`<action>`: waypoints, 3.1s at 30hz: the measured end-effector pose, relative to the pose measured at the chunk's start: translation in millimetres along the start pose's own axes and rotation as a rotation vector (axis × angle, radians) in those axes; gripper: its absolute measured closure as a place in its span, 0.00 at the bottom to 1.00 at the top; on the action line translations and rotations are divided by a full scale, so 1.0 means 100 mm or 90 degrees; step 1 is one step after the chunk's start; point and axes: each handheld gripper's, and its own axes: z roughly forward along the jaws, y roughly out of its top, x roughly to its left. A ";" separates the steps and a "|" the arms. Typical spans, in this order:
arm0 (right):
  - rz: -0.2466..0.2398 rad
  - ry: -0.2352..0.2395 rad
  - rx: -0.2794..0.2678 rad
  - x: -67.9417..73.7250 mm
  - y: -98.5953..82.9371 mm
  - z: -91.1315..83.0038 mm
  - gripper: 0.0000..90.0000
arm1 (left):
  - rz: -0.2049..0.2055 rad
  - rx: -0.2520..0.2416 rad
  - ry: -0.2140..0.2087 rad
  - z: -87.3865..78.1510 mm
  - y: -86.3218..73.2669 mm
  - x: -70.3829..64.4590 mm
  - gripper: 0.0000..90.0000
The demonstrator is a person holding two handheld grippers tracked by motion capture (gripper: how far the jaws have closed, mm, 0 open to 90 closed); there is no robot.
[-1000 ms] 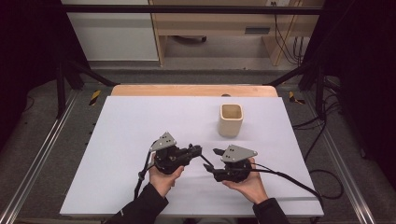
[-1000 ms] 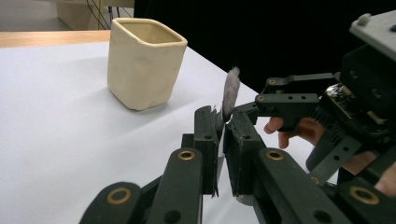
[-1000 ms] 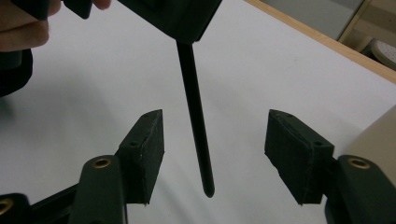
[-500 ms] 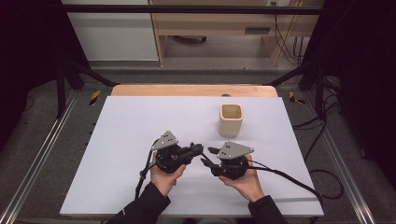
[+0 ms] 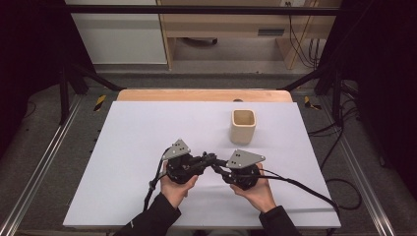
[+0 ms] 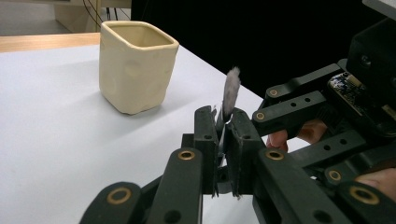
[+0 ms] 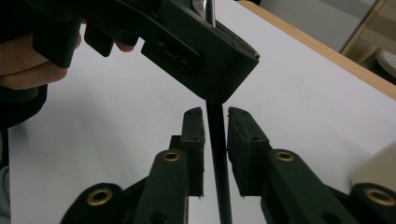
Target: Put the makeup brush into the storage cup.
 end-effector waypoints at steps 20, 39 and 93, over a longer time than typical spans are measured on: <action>0.020 0.007 0.003 -0.06 0.01 -0.01 0.93 | 0.009 -0.011 0.002 -0.16 0.05 0.09 0.77; 0.079 -0.003 -0.022 -0.24 0.07 -0.15 0.93 | 0.048 0.001 0.056 -0.66 -0.04 0.39 0.43; 0.195 -0.125 -0.128 -0.78 0.16 -0.67 0.93 | 0.064 0.045 0.197 -1.23 -0.37 0.86 0.06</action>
